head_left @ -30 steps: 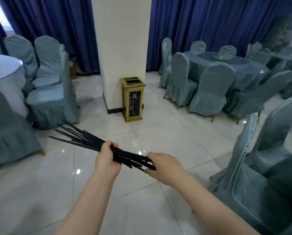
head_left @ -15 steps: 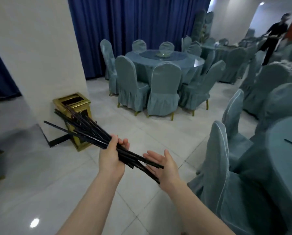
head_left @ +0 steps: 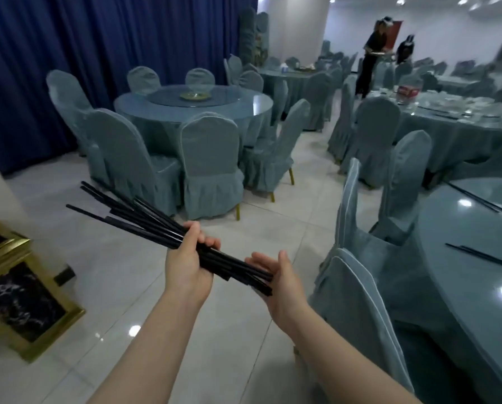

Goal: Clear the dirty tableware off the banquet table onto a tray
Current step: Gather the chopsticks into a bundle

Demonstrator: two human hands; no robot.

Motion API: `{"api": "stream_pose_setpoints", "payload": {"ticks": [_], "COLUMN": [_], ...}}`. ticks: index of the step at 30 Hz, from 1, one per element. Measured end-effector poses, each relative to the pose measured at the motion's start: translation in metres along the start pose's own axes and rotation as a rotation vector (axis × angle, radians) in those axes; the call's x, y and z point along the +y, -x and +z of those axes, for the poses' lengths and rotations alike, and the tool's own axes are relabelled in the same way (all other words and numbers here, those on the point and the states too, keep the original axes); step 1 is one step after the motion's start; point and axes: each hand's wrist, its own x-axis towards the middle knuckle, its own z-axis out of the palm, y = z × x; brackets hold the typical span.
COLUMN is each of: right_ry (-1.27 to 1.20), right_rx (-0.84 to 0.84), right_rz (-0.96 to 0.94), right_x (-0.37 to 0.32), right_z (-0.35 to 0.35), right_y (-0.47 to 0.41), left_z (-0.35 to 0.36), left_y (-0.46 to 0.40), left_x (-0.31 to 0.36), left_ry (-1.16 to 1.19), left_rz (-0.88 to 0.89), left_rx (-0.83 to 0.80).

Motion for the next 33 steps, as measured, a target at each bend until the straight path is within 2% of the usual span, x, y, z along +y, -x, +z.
{"api": "stream_pose_setpoints", "payload": {"ticks": [6, 12, 16, 24, 29, 33], "right_ry": [-0.158, -0.264, -0.343, -0.404, -0.415, -0.397], "right_rx": [0.148, 0.335, 0.436, 0.517, 0.726, 0.95], "right_rz": [-0.041, -0.142, -0.227, -0.296, -0.314, -0.338], "right_x": [-0.041, -0.086, -0.122, -0.191, -0.216, -0.228], "right_z": [0.014, -0.015, -0.061, -0.179, -0.245, -0.305], "right_y": [-0.099, -0.164, -0.209, -0.284, -0.305, -0.321], "left_z": [0.059, 0.119, 0.163, 0.249, 0.301, 0.347], "left_y": [-0.102, -0.163, -0.212, -0.29, -0.322, -0.343], "left_x": [-0.049, -0.11, -0.156, -0.247, -0.301, -0.351], "left_ry": [-0.136, -0.269, -0.267, -0.384, -0.491, -0.549], "left_rz": [-0.157, -0.325, -0.407, -0.518, -0.591, -0.63], "left_rx": [-0.225, -0.499, -0.565, -0.665, -0.675, -0.779]}}
